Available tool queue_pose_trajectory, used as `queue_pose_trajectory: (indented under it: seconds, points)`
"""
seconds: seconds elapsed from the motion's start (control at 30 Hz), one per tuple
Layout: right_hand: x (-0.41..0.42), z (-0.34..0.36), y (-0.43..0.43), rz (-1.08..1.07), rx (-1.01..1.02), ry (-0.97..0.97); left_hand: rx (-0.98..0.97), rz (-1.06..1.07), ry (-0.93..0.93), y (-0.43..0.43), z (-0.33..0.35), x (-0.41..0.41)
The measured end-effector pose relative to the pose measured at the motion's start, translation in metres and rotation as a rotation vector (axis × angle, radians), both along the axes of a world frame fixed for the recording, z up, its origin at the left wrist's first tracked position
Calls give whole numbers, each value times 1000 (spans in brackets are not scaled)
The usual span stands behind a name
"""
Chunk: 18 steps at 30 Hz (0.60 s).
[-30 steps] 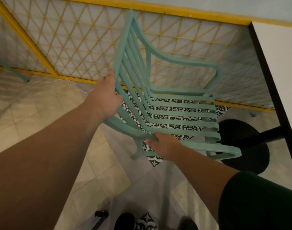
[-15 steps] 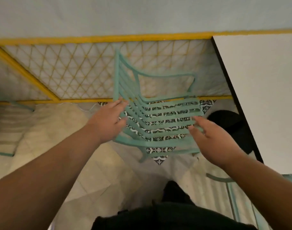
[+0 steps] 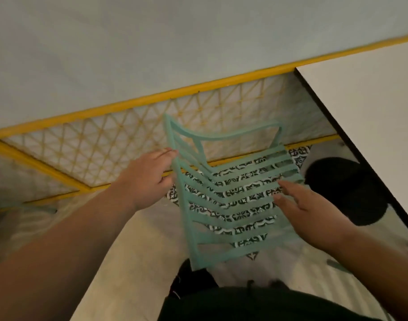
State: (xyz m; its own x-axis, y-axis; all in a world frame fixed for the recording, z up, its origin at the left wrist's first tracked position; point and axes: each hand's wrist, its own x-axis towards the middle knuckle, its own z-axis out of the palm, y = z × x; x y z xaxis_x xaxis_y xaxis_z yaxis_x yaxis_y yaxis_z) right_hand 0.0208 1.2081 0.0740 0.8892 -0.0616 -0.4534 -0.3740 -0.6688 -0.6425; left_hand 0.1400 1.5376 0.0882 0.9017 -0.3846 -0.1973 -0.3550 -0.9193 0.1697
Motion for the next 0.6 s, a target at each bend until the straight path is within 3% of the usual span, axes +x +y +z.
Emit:
queue_pose_trajectory:
  seconds: [0.3,0.6]
  points:
    - [9,-10,107,-309,-69,69,-4,-292,38,37,-15,95]
    - [1,-3,137,-469,-171,112,9,-509,22,17,-16,137]
